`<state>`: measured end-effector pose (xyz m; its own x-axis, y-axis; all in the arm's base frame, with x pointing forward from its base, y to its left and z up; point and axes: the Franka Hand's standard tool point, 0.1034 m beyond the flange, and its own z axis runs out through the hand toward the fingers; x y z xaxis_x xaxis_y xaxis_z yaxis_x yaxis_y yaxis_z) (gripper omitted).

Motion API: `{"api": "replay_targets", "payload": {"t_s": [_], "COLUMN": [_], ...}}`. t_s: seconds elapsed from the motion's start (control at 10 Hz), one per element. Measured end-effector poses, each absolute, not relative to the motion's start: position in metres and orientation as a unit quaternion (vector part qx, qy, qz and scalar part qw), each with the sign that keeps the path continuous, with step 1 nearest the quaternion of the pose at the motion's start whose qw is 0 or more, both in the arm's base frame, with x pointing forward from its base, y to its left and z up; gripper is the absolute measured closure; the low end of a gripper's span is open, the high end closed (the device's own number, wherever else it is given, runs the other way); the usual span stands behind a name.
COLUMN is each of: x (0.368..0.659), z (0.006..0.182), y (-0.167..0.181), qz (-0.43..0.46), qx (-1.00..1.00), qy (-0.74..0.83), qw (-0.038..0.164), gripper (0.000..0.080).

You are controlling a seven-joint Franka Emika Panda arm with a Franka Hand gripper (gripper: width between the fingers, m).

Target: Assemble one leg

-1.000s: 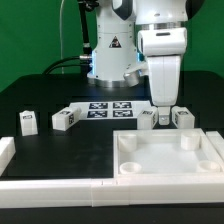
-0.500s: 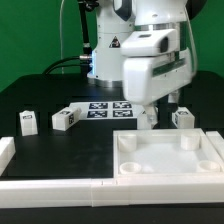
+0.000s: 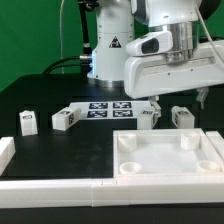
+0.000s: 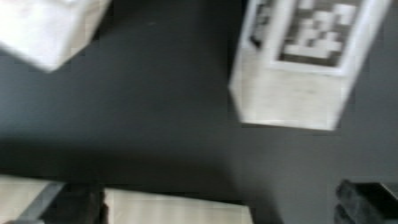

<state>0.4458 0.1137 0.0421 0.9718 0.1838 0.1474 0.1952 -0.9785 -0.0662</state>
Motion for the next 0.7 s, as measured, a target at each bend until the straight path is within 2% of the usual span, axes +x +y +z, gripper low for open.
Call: {"api": "replay_targets", "payload": {"t_s": [0.1,0.5,0.7], "x": [0.4408,0.4390,0.4328], "z": [0.0416,0.0400,0.0379], "y": [0.1279,0.1311,0.1332], "qz": [-0.065,-0.048,0.036], "qx": [-0.997,-0.997,-0.998], "qy": [-0.018,-0.025,-0.022], "qw": [0.049,0.048,0.044], "gripper": [0.0151,0.0151,0.0151]}}
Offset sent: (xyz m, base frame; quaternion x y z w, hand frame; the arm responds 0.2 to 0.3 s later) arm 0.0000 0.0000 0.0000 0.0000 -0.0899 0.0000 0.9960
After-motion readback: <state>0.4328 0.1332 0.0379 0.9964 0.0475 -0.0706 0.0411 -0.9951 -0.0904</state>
